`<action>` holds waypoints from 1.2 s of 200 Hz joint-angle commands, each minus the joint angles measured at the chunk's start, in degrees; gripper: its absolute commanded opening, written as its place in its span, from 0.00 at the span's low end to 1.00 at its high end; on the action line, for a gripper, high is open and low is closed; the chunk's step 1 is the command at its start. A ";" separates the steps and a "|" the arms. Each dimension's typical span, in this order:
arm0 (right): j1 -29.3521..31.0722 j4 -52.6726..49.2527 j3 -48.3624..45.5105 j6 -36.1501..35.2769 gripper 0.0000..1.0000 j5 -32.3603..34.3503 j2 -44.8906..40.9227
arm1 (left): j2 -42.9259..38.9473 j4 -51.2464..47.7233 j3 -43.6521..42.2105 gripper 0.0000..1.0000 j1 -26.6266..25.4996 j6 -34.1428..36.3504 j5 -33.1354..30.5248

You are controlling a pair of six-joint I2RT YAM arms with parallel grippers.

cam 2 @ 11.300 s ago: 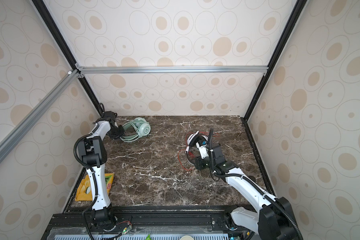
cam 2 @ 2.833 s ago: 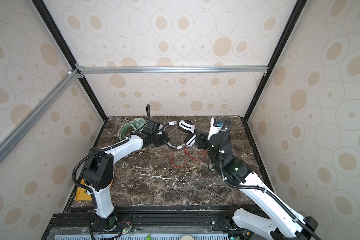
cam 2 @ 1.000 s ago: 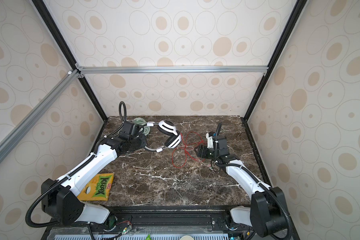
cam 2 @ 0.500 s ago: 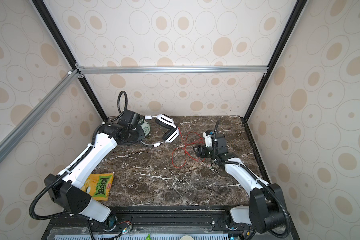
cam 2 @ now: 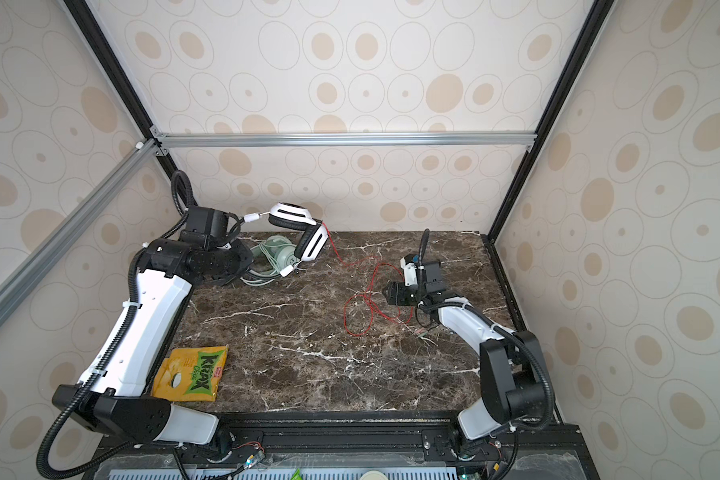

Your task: Wrap the headphones

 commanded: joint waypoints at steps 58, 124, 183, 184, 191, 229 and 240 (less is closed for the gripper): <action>3.66 8.78 10.91 4.26 0.67 -18.96 13.94 | -2.83 3.60 9.89 0.00 1.42 -0.45 5.11; 5.58 26.30 5.51 9.65 0.65 -30.65 16.08 | -2.33 3.18 13.83 0.00 1.98 -0.01 5.38; 4.52 34.60 -6.23 14.64 0.69 -30.57 8.91 | -1.43 3.06 14.12 0.00 2.24 -0.05 6.07; 4.52 34.76 -6.38 14.70 0.69 -30.71 8.82 | -1.38 3.11 14.12 0.00 2.28 -0.06 6.09; 4.49 35.42 -7.36 15.04 0.69 -31.35 8.20 | -1.32 3.23 14.12 0.00 2.23 -0.19 6.26; 4.33 44.11 -11.30 20.43 0.69 -35.41 8.53 | -0.63 3.83 13.78 0.00 2.23 -0.66 7.91; 4.33 45.64 -11.99 21.08 0.69 -35.81 8.89 | -0.58 4.05 13.44 0.00 2.25 -0.84 8.23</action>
